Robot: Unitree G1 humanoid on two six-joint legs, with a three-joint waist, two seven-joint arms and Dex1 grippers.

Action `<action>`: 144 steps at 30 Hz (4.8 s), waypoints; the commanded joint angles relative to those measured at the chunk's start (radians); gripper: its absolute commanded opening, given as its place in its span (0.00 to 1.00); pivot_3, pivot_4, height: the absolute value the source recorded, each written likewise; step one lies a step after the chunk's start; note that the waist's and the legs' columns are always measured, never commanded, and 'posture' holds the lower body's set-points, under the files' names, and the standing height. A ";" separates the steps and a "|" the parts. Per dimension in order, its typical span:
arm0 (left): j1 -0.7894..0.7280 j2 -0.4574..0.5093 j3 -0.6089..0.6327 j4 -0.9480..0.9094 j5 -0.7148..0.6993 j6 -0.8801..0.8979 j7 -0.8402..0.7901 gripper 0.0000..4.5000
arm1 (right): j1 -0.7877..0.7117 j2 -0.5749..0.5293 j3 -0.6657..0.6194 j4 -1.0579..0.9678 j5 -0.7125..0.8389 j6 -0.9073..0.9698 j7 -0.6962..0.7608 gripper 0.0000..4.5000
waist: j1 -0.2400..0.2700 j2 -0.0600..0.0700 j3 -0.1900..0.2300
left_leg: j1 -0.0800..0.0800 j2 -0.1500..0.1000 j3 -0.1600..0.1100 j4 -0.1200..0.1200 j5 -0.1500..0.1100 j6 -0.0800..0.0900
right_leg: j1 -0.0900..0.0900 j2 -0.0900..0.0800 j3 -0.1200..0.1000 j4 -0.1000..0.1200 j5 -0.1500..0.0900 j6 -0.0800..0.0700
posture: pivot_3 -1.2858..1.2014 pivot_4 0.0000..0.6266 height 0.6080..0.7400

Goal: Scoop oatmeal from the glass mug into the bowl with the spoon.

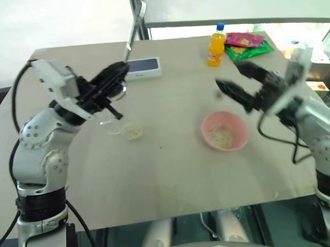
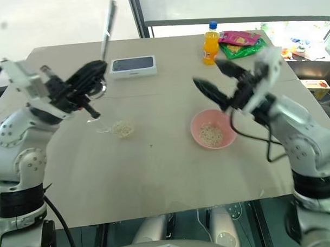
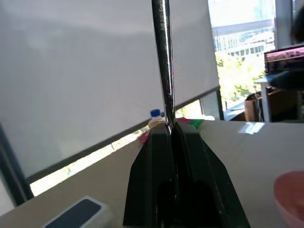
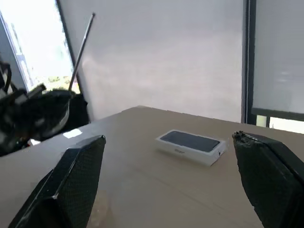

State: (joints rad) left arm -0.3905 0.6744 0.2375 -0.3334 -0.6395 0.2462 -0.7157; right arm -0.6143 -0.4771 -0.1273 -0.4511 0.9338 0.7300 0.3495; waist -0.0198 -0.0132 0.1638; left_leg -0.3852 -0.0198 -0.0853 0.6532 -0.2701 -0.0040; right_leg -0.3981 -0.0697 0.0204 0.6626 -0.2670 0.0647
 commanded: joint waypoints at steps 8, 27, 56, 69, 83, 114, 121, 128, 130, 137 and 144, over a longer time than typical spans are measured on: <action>-0.046 -0.055 -0.188 0.085 0.246 -0.152 -0.057 0.02 | -0.190 0.251 0.044 0.122 0.138 0.163 -0.264 1.00 | 0.002 0.001 0.001 | -0.001 -0.002 0.001 0.000 0.000 0.001 | 0.000 -0.001 0.001 -0.001 0.000 0.000 | 0.52 0.24 1.00; -0.084 -0.153 -0.223 0.163 0.316 -0.217 -0.063 0.00 | -0.242 0.318 0.032 0.187 0.143 0.189 -0.284 0.07 | -0.025 0.001 0.000 | -0.012 -0.002 0.002 0.004 0.001 0.001 | -0.013 -0.001 0.002 0.006 0.000 0.000 | 0.52 0.24 1.00; 0.358 -0.334 0.124 -0.293 0.177 -0.016 0.450 0.62 | -0.313 0.092 -0.167 0.540 -0.017 0.076 -0.091 0.00 | -0.027 0.002 0.001 | -0.011 -0.001 0.007 0.014 -0.002 0.005 | -0.014 0.000 0.008 0.015 0.000 0.000 | 0.52 0.24 1.00; 0.618 -0.406 0.197 -0.097 0.324 -0.286 0.433 0.62 | -0.312 0.052 -0.184 0.623 -0.119 0.024 -0.018 0.00 | -0.012 0.002 0.001 | -0.012 -0.002 0.007 0.015 -0.003 0.006 | -0.013 -0.001 0.007 0.015 0.000 0.000 | 0.52 0.24 1.00; 0.489 -0.307 0.140 0.129 0.400 -0.315 0.384 0.62 | -0.278 0.090 -0.204 0.516 -0.107 0.048 -0.056 0.00 | -0.016 0.002 0.001 | -0.012 -0.001 0.006 0.015 -0.003 0.006 | -0.013 -0.001 0.007 0.014 0.000 0.000 | 0.52 0.24 1.00; 0.395 -0.305 0.126 0.198 0.370 -0.258 0.398 0.07 | -0.223 0.107 -0.208 0.485 -0.141 0.018 -0.053 0.00 | -0.019 0.002 0.001 | -0.012 -0.001 0.006 0.014 -0.003 0.006 | -0.014 -0.001 0.007 0.014 0.000 0.000 | 0.52 0.24 1.00; 0.370 -0.304 0.114 0.214 0.364 -0.242 0.393 0.07 | -0.220 0.112 -0.210 0.478 -0.141 0.014 -0.057 0.00 | -0.018 0.002 0.001 | -0.012 -0.001 0.006 0.014 -0.003 0.006 | -0.014 -0.001 0.007 0.014 0.000 0.000 | 0.52 0.24 1.00; 0.253 -0.279 0.059 0.270 0.382 -0.250 0.346 0.07 | -0.269 0.133 -0.180 0.399 -0.085 0.069 -0.046 0.00 | -0.018 0.002 0.001 | -0.012 -0.002 0.005 0.014 -0.003 0.006 | -0.014 -0.001 0.007 0.015 0.000 0.000 | 0.52 0.24 1.00; 0.210 -0.278 0.032 0.307 0.398 -0.268 0.334 0.07 | -0.292 0.149 -0.174 0.385 -0.074 0.081 -0.059 0.00 | -0.018 0.002 0.001 | -0.012 -0.002 0.005 0.014 -0.003 0.006 | -0.014 -0.001 0.006 0.015 0.000 0.000 | 0.52 0.24 1.00; 0.128 -0.300 -0.015 0.404 0.400 -0.325 0.302 0.07 | -0.317 0.170 -0.155 0.366 -0.060 0.091 -0.064 0.00 | -0.020 0.002 0.001 | -0.013 -0.002 0.005 0.014 -0.003 0.006 | -0.014 -0.001 0.006 0.013 0.000 0.000 | 0.52 0.24 1.00; 0.040 -0.314 -0.051 0.487 0.426 -0.341 0.296 0.03 | -0.330 0.178 -0.159 0.339 -0.033 0.102 -0.089 0.00 | -0.018 0.002 0.001 | -0.013 -0.002 0.005 0.014 -0.003 0.006 | -0.014 -0.001 0.006 0.014 0.000 0.000 | 0.52 0.24 1.00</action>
State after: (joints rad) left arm -0.3117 0.3607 0.1903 0.1555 -0.2185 -0.0650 -0.4204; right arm -0.9118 -0.2989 -0.2734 -0.0509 0.8689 0.8289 0.2639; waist -0.0376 -0.0108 0.1650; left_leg -0.3986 -0.0222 -0.0807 0.6676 -0.2730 0.0022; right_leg -0.4126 -0.0707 0.0265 0.6771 -0.2668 0.0649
